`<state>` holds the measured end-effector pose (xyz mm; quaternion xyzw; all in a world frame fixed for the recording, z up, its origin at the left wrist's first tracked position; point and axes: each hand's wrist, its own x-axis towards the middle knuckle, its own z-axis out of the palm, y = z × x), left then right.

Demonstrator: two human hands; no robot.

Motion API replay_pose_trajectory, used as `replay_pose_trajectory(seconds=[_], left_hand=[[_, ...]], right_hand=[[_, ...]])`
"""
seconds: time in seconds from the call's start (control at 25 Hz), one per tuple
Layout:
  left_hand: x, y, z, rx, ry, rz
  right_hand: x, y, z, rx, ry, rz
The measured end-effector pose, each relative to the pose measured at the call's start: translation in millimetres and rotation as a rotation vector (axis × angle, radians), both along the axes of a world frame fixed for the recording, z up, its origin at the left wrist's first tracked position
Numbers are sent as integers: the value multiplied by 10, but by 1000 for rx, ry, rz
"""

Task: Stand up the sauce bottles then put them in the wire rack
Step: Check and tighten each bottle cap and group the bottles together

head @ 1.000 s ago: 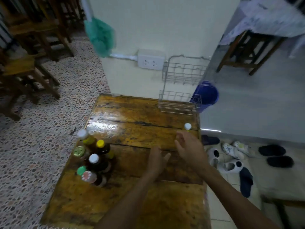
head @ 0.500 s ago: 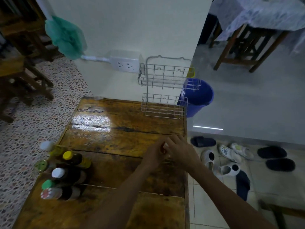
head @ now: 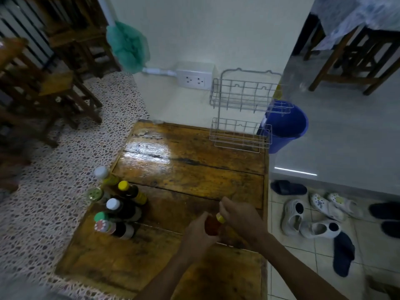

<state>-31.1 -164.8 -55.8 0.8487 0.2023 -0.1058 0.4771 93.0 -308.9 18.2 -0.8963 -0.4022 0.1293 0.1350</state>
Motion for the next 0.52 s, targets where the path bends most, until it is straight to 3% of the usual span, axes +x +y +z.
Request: replay_pose_trajectory(seconds=[0.12, 0.2, 0.32, 0.4, 0.52], left_hand=[[-159, 102, 19, 368, -2, -33], [-259, 194, 17, 425, 15, -32], [-415, 415, 67, 111, 41, -48], [-509, 589, 135, -115, 80, -133], [-650, 723, 223, -157, 126, -196]], right_hand=[[-156, 208, -54, -219, 64, -57], [-254, 351, -28, -227, 154, -153], [-427, 401, -38, -191, -86, 34], [-489, 387, 11, -54, -205, 218], [-494, 418, -59, 26, -344, 341]])
